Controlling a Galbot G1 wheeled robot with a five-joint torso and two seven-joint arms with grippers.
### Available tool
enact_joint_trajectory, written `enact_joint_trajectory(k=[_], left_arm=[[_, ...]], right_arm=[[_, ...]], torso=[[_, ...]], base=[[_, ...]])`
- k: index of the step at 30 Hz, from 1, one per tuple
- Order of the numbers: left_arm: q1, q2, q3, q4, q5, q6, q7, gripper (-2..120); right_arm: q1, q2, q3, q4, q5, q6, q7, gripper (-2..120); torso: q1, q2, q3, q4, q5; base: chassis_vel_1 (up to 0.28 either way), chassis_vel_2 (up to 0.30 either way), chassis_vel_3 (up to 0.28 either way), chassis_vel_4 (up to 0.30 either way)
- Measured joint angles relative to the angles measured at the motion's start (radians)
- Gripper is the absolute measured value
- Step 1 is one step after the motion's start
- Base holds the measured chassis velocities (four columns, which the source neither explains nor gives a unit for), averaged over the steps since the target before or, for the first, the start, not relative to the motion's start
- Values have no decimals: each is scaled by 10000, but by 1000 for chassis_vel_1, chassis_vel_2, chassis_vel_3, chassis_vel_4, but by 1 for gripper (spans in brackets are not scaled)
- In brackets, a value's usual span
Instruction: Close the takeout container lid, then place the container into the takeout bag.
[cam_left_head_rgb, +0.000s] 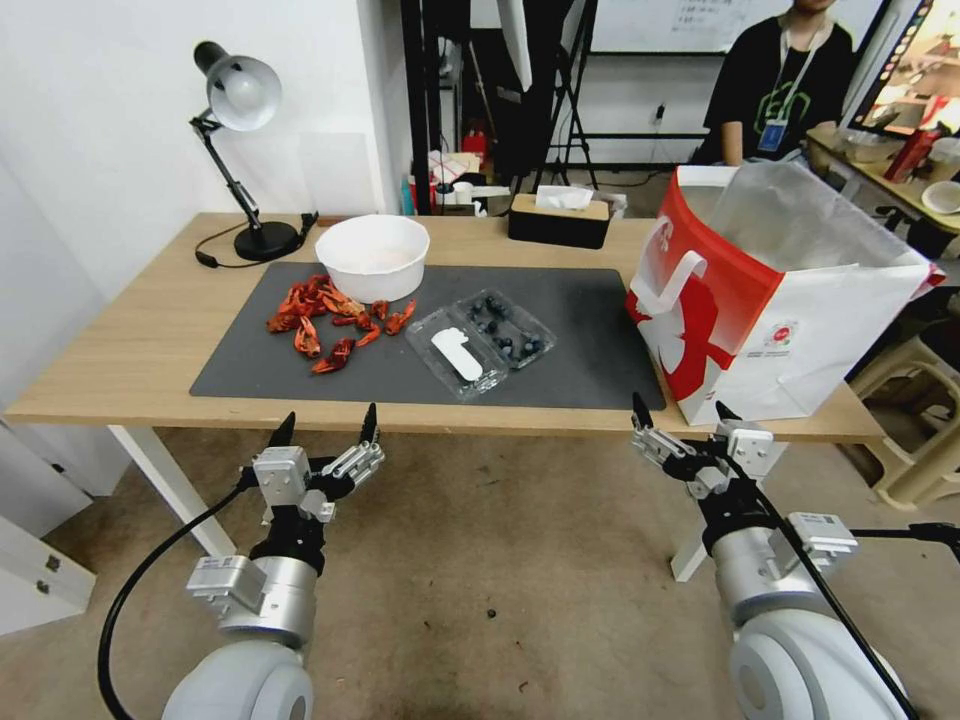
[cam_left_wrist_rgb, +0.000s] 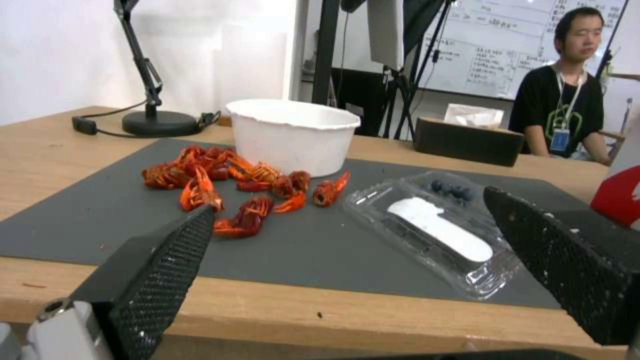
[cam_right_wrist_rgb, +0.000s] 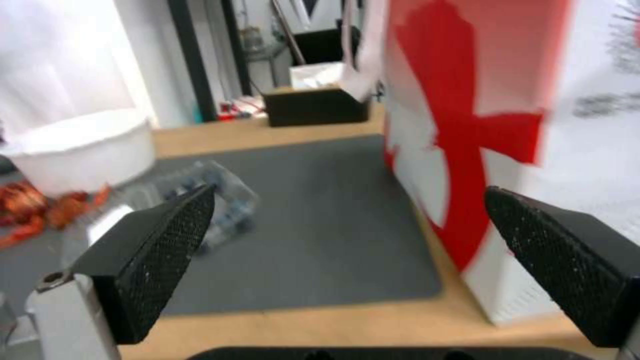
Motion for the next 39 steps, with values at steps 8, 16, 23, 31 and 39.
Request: enact_joint_trajectory(k=[8,16,23,31,39], left_arm=[[42,-58,-121,46,0,-170,39,100],[151,-241,-263,45,54,-397,47,100],[257,-365,-296,-15,151,-581,42,100],[366,-412,-311,-44,219,-661,22,100],[359,-425,-334,-55,221,-666,6,100]], right_arm=[[1175,-1128,-974,-724,1240,-125,935,100],[3678,-2623,-2526,-2521,3185,-212,2833,100],[5541,-3138,-3541,-3696,4730,-498,3840,100],[6960,-3129,-4339,-4727,6056,-912,4693,100],[8076,-3123,-4903,-5604,6937,-1347,5334,100]], torso=[[-1,0,0,1,1],[0,0,1,1,0],[0,-1,2,-1,-1],[-2,0,3,0,-1],[-1,-1,3,0,-1]], base=[[0,0,0,0],[0,0,0,0],[0,0,0,0],[0,0,0,0],[0,0,0,0]])
